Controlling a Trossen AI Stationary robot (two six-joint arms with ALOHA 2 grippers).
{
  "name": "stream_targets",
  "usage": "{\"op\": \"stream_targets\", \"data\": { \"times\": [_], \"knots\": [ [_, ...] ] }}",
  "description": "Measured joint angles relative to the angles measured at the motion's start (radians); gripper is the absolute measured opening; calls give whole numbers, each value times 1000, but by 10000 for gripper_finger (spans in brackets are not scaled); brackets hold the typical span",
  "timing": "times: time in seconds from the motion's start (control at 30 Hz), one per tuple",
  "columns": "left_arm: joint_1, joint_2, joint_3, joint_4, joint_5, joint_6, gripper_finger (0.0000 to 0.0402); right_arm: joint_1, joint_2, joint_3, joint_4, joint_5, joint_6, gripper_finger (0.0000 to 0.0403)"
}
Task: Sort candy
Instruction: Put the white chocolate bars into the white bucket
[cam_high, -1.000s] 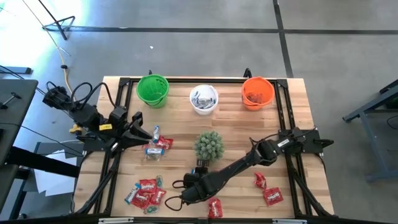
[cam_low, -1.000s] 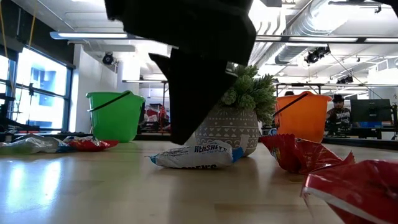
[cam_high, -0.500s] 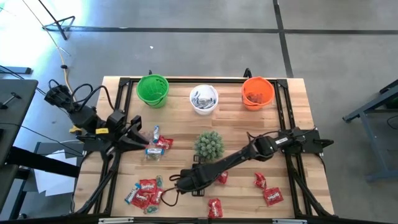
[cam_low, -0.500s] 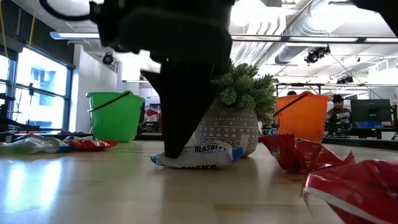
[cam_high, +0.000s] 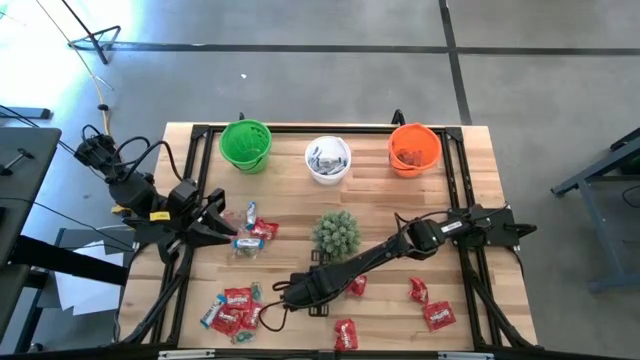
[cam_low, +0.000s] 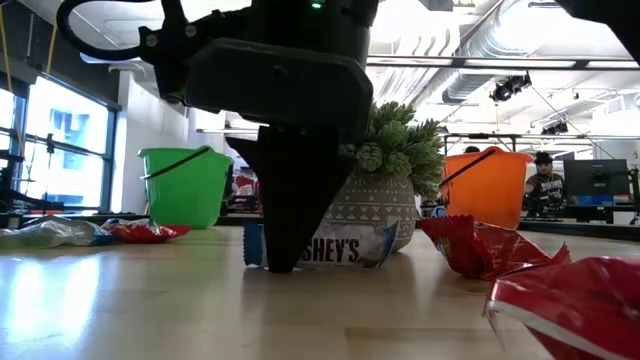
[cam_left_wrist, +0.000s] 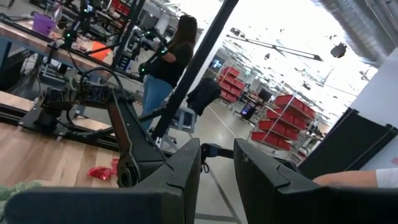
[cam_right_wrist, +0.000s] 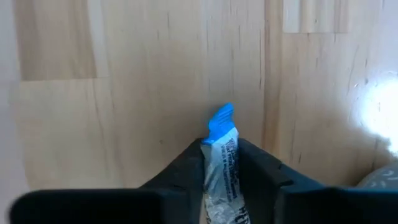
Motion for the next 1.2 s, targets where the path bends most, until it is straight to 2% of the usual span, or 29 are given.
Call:
{"op": "stream_targets", "data": {
  "times": [0.17, 0.37, 0.47, 0.57, 0.7, 0.83, 1.1, 1.2],
  "knots": [
    [-2, 0, 0, 0, -18, 0, 82, 0, 0, 0, 0, -7, 40, 15],
    [-6, 0, 0, 0, -18, -15, 82, 0, -15, -1, -14, -34, 141, 24],
    [-6, 0, 0, 1, -18, -16, 82, 3, -37, 25, -27, -70, 163, 14],
    [-6, 0, 0, 1, -18, -16, 82, 9, -95, 17, -3, -100, 195, 6],
    [-6, 0, 0, 11, -34, -19, 82, 24, -165, 23, -12, -80, 217, 11],
    [-6, 0, 0, 17, -50, -19, 82, 44, -275, 27, -13, 24, 229, 13],
    [-5, 2, 0, 24, -127, -11, 82, 33, -447, 27, -119, 465, 243, 13],
    [-5, 2, 0, 38, -168, 14, 82, -24, -460, 27, -130, 506, 153, 13]
  ]
}}
